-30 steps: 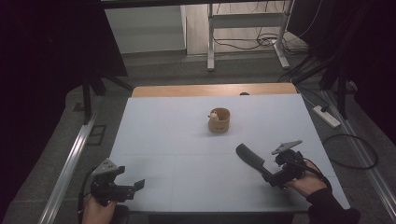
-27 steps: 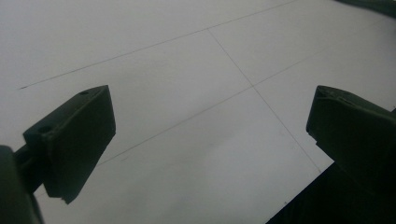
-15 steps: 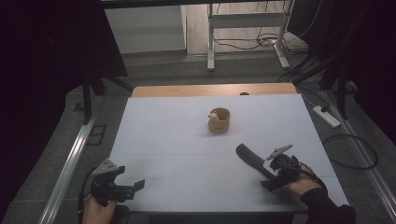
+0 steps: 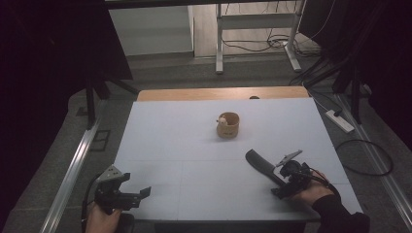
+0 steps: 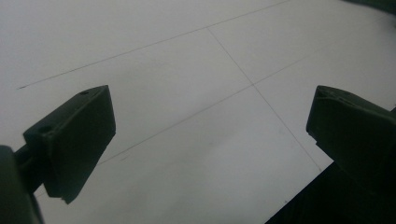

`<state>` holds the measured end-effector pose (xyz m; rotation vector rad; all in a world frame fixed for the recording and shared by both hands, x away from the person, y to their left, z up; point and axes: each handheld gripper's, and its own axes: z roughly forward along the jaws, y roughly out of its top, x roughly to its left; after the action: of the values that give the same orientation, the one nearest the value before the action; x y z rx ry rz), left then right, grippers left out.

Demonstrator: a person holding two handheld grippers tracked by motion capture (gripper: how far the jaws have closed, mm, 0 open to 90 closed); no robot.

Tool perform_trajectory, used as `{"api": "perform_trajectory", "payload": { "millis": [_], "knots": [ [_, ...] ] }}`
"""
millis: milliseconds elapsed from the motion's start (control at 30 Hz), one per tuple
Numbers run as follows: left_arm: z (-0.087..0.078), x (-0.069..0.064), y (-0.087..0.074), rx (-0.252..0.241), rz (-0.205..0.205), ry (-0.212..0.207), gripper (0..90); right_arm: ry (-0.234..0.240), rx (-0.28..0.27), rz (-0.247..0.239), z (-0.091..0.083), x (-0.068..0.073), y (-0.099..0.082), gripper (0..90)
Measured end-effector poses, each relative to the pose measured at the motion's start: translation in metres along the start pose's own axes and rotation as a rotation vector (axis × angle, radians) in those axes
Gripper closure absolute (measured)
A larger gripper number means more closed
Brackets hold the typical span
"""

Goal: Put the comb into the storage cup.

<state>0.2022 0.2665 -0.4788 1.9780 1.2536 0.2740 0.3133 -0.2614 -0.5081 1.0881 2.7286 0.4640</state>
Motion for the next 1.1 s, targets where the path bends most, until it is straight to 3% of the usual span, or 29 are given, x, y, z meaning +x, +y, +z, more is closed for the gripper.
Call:
{"api": "perform_trajectory", "payload": {
  "millis": [67, 100, 133, 167, 467, 767, 1100],
  "knots": [
    [0.0, 0.0, 0.0, 0.0, 0.0, 0.0, 2.0, 0.006, -0.004, -0.012, -0.003, 0.002, 0.001, 13.6],
    [0.0, 0.0, 0.0, 0.0, 0.0, 0.0, 2.1, 0.006, -0.004, -0.012, -0.003, 0.002, 0.001, 13.6],
    [0.0, 0.0, 0.0, 0.002, 0.002, 0.001, 2.1, 0.009, -0.01, -0.02, -0.004, 0.003, 0.001, 19.8],
    [0.0, 0.0, 0.0, 0.004, 0.003, 0.002, 2.1, 0.018, -0.017, -0.027, -0.007, 0.004, 0.003, 32.5],
    [0.0, -0.001, 0.0, 0.004, 0.004, 0.005, 2.0, 0.03, -0.028, -0.031, -0.01, 0.003, 0.006, 70.9],
    [-0.001, -0.001, 0.0, -0.009, 0.003, 0.008, 0.9, 0.061, -0.03, 0.003, -0.011, -0.001, 0.005, 72.6],
    [-0.003, -0.002, 0.002, -0.022, 0.015, -0.004, 0.6, 0.083, -0.07, -0.001, -0.015, -0.003, 0.002, 72.7]
  ]
}}
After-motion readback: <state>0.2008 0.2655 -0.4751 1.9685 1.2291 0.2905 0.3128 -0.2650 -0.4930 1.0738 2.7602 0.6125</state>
